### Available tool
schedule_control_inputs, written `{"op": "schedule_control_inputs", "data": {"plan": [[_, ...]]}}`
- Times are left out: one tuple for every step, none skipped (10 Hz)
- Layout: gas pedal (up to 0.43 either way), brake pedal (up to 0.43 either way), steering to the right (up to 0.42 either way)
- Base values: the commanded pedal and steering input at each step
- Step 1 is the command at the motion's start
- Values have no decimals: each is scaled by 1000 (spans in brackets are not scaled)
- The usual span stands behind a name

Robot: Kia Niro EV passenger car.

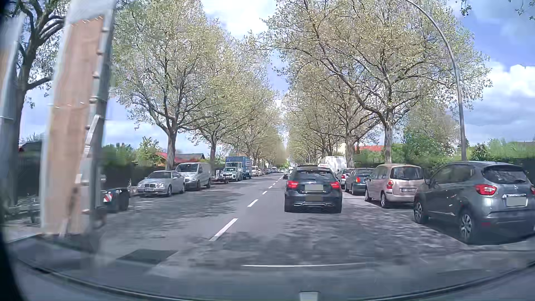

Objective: Follow the waypoints while adhering to traffic rules and regulations

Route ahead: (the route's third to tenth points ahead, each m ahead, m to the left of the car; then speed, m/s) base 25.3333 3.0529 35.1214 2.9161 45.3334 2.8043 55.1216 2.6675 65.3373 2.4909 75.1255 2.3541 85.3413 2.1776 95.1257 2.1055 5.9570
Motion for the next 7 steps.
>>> {"op": "schedule_control_inputs", "data": {"plan": [[150,24,28],[150,24,28],[150,24,28],[150,24,27],[150,24,25],[157,24,25],[240,24,25]]}}
